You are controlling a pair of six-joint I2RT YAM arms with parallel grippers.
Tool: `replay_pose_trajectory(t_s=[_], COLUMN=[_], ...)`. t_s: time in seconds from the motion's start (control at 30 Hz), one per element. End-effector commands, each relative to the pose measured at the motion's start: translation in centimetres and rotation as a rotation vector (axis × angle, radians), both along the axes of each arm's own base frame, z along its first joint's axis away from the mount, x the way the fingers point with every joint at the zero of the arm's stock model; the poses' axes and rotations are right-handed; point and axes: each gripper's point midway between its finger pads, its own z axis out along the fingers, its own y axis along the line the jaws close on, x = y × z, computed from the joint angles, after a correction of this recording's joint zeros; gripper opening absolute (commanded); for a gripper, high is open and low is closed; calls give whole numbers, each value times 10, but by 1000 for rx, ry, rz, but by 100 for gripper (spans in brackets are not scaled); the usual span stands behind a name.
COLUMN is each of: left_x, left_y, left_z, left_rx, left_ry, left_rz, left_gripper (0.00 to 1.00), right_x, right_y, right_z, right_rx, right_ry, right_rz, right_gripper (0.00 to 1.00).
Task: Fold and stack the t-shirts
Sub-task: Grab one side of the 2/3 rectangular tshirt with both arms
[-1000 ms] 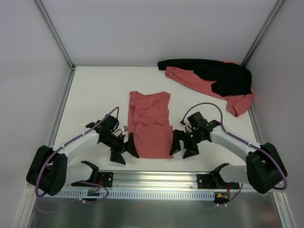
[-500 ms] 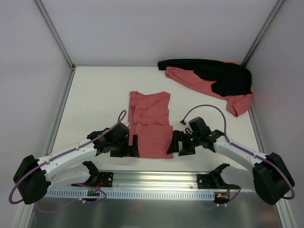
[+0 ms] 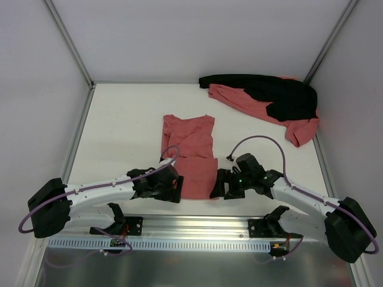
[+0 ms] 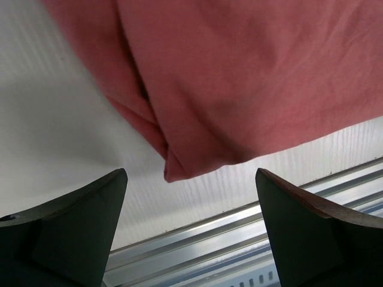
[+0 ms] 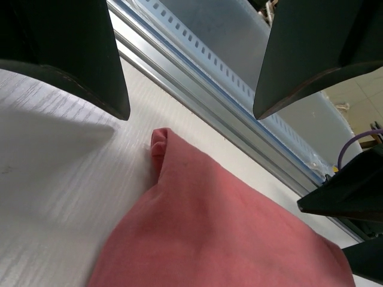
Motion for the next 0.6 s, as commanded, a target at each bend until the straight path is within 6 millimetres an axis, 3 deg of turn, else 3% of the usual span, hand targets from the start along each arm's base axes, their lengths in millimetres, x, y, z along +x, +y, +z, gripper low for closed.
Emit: replay_pose_trajectory(t_s=[0.0,0.2,0.37,0.57], left_x=[11,4,10,17], left_y=[-21,-29,-19,-9], left_z=[13,13,21,27], left_rx=[-15,17,34,74], left_ry=[-80,-102,-144,-179], left_rz=[-27,-65,-24,10], left_gripper=[90,90,91,91], right_x=[1,-4,12,27], right_y=[1,-8,-23,-20], right_z=[7,15,26,30], right_rx=[-22,-241,-482,-597], right_ry=[-76,-260,-369,-420], right_rz=[-5,142,159,176], right_gripper=[89,89,90,91])
